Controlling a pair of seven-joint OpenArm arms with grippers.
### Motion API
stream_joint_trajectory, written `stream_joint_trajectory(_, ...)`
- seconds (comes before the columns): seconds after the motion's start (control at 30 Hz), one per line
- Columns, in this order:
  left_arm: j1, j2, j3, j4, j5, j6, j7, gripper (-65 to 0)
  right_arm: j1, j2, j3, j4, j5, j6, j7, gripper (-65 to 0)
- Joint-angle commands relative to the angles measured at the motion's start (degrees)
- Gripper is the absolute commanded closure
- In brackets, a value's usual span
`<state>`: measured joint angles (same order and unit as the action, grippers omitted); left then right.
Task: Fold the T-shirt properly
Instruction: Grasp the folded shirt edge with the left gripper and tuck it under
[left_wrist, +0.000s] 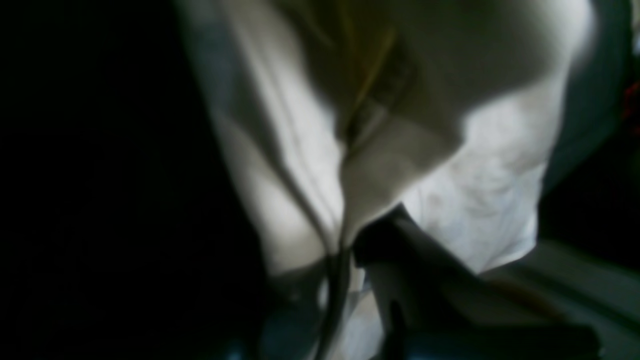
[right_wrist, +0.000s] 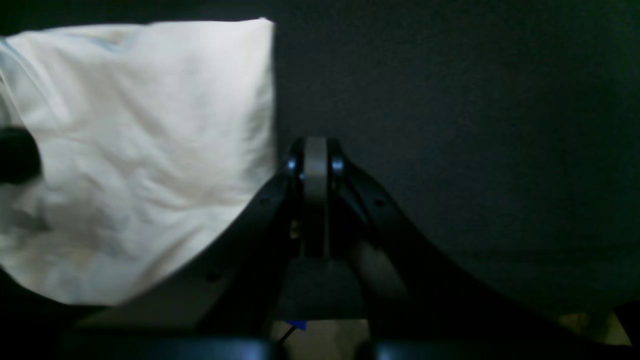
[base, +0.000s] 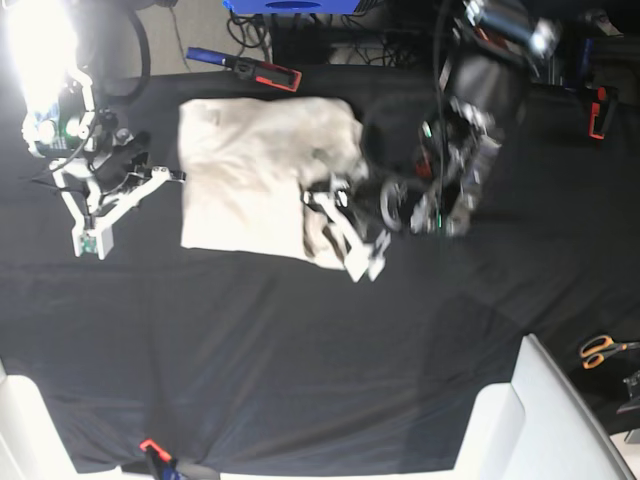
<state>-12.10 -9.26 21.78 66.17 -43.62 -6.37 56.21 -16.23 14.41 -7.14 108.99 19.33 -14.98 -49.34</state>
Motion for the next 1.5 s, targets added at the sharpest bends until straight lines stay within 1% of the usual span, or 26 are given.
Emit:
stream_joint_trajectory(0.0,-2.63,-0.28,1.91,0.95,0.41,-0.44,0.19,0.0,0.36,0.49,0.15,0.77,-0.04,0.17,0.95,-1.5)
stream_joint_trajectory(0.13,-7.73,-0.99,9.12,0.51,7.00,-0.44,3.00,0.0,0.36,0.49,0.15,0.77,-0.04,0.17,1.03,-1.5)
stream_joint_trajectory(0.3,-14.23,-0.37,14.57,0.51,16.85,-0.44,4.94,0.0,0.36,0.40,0.15,0.77,-0.04,0.17,1.03,-1.4)
stream_joint_trajectory(0.43,-19.15,1.48,19.49,0.42,23.79,-0.44,5.03,0.0,0.36,0.31,0.15,0.77,-0.04,0.17,1.03,-1.4)
stream_joint_trajectory(0.6,-20.56,5.96,22.83,0.33,33.64,-0.71,4.59,0.0,0.36,0.13,0.15,0.77,-0.04,0.17,1.03,-1.4)
stream_joint_trajectory(0.63,-20.56,7.01,23.54,0.33,35.57,-0.71,3.44,0.0,0.36,0.13,0.15,0.77,-0.04,0.17,1.03,-1.4)
stream_joint_trajectory(0.7,-20.47,7.98,25.47,0.16,38.30,-0.71,0.98,0.0,0.36,0.13,0.15,0.77,-0.04,0.17,1.03,-1.4)
stream_joint_trajectory(0.8,-20.65,10.71,28.99,-3.62,42.34,-0.71,-2.18,0.0,0.45,0.13,0.15,0.77,-0.04,0.17,1.03,-1.4)
stream_joint_trajectory(0.93,-20.56,13.61,30.92,-7.84,45.51,-0.71,-6.32,0.0,0.45,0.13,0.15,0.77,-0.04,0.17,1.03,-1.4)
stream_joint_trajectory(1.07,-20.74,15.54,31.98,-10.74,46.82,-0.71,-9.04,0.0,0.62,0.22,0.15,-0.64,-0.04,0.17,1.03,-1.4)
stream_joint_trajectory(1.17,-20.65,15.72,31.98,-11.18,49.73,-0.71,-11.59,0.0,0.71,0.22,0.15,-1.69,-0.04,0.17,1.03,-1.4)
stream_joint_trajectory(1.23,-20.65,15.81,31.98,-11.36,50.25,-0.71,-12.82,0.0,0.71,0.13,0.15,-1.96,-0.04,0.17,1.12,-1.4)
stream_joint_trajectory(1.47,-20.39,15.72,32.07,-11.45,50.60,-0.71,-13.44,0.0,1.68,0.13,0.15,-2.04,-0.04,0.17,0.86,-1.4)
